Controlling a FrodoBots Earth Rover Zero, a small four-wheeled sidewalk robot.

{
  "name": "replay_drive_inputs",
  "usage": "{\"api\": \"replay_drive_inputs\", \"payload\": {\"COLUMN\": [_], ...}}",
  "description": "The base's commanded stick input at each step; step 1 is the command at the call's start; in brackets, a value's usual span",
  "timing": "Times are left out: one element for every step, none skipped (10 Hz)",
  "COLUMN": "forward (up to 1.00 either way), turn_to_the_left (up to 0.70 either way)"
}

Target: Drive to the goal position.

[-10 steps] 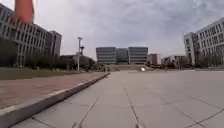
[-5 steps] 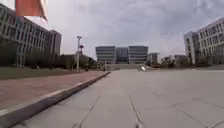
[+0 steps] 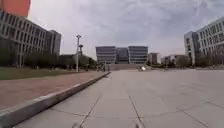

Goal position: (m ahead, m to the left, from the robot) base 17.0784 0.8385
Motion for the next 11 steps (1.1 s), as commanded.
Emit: {"api": "replay_drive_inputs", "payload": {"forward": [0.45,0.45,0.45,0.45,0.45,0.45,0.45,0.45,0.45,0.45,0.45], "turn_to_the_left": [-0.27,-0.21,0.0,0.0,0.0,0.0,0.0,0.0,0.0,0.0,0.0]}}
